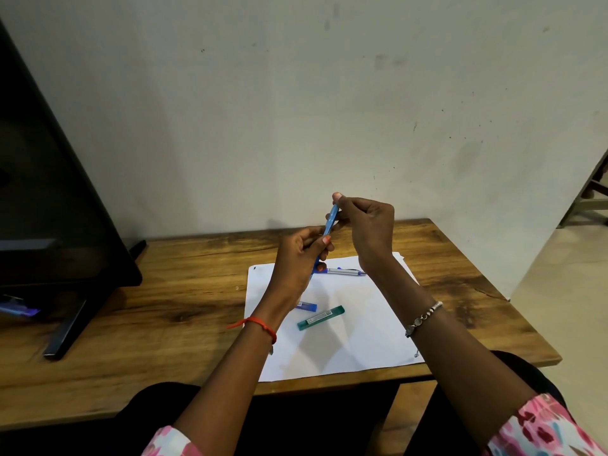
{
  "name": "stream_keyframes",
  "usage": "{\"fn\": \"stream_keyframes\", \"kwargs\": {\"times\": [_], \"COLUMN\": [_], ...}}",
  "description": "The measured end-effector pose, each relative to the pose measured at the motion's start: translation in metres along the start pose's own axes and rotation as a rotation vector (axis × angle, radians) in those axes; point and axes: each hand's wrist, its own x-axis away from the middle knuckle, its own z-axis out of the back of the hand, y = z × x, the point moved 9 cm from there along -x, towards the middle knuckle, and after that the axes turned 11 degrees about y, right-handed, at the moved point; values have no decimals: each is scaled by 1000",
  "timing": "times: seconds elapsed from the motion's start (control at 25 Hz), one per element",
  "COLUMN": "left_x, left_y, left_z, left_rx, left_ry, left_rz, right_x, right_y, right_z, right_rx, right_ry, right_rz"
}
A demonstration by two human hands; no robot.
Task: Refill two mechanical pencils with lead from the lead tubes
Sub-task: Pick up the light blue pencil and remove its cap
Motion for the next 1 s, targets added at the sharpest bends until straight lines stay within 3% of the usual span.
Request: {"fn": "stream_keyframes", "kwargs": {"times": [1.0], "left_x": [2], "left_y": [2], "left_z": [1], "left_rx": [-157], "left_ry": [34], "left_rz": [-32], "right_x": [0], "right_y": [4], "right_z": [4], "right_rx": [177], "right_ry": [69], "right_rz": [42]}}
